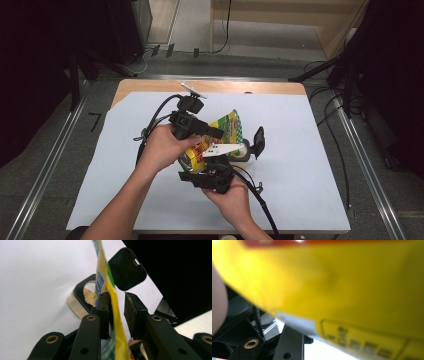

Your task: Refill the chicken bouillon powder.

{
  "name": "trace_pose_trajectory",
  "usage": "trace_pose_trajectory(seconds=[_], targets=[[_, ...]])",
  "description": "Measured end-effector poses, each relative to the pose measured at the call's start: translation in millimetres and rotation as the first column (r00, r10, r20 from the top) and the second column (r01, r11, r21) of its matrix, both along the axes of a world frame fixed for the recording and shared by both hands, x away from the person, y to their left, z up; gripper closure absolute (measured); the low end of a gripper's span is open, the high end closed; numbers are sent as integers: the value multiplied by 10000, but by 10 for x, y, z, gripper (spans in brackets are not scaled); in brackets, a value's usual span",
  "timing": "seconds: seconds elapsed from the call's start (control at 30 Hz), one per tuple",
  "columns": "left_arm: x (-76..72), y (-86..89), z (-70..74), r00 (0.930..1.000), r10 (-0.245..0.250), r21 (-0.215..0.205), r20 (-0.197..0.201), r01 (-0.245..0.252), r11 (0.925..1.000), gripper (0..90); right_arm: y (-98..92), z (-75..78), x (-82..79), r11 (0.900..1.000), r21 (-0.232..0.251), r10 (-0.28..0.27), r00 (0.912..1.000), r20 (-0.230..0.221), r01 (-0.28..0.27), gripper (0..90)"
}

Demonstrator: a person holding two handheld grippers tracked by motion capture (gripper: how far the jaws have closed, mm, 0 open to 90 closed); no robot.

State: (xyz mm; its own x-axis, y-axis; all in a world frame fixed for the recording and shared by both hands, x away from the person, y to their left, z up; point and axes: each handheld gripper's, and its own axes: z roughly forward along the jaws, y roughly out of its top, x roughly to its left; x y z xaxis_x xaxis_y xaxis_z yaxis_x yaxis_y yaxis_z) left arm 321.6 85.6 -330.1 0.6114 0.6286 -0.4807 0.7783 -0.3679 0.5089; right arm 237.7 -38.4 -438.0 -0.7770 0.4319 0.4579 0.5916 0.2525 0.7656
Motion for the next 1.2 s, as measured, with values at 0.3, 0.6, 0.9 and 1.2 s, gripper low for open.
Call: trace_pose_trajectory(seconds=[0.3, 0.6, 0.9, 1.2], targets=[[28, 9, -11, 9997, 93, -55, 216, -91, 9999, 724, -2, 72, -8, 10000, 32, 51, 10000, -53, -51, 669], [61, 1, -30, 9996, 78, 23, 265, -78, 10000, 716, -8, 92, -5, 9998, -186, -15, 10000, 94, 17, 655], [97, 3, -60, 9997, 66, 3, 221, -66, 10000, 715, -25, 97, 12, 9994, -354, -18, 9998, 179, 25, 654], [97, -10, -71, 9995, 58, -56, 312, -57, 10000, 713, -28, 81, 23, 9993, -371, -49, 9997, 255, 58, 656]])
